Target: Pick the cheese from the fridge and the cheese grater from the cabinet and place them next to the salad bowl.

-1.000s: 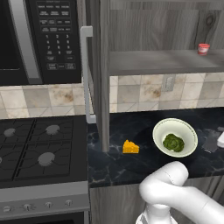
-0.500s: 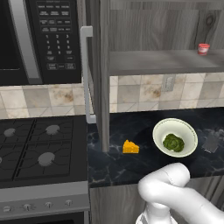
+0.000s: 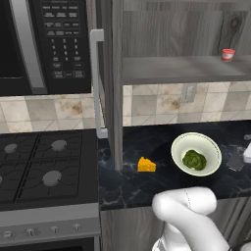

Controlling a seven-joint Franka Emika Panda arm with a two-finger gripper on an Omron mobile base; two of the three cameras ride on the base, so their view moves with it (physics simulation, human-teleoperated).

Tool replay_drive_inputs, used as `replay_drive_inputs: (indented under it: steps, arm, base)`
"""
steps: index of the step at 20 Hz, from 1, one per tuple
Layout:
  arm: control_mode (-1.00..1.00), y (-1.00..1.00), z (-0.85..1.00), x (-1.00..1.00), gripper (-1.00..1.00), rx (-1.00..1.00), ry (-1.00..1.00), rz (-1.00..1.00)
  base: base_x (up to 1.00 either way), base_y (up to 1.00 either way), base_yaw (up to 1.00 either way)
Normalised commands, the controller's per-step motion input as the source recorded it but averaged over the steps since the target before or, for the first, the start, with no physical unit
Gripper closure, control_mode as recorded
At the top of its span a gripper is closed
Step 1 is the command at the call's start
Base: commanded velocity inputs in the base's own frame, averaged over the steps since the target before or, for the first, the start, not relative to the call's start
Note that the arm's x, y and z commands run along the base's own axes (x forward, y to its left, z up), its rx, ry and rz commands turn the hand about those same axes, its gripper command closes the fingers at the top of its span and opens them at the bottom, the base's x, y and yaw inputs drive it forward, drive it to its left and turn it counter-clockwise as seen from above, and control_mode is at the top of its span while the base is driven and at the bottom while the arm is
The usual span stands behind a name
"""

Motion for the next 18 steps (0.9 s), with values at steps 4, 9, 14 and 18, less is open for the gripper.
replay_drive_inputs:
  steps: [4,9,14,18]
  arm:
    - [-1.00,1.00,0.44,-0.28,-1.00,-0.17,0.09,-0.08]
    - [-1.00,0.99,0.56,-0.19,-1.00,-0.19,0.07,-0.07]
    - [-1.00,0.85,0.55,-0.13,-1.00,-0.23,0.06,-0.04]
    - [-1.00,0.84,0.26,-0.09,-1.00,-0.21,0.07,-0.04]
  base:
    - [0.00,0.00,0.00]
    - [0.00,0.00,0.00]
    - [0.00,0.00,0.00]
    - [0.00,0.00,0.00]
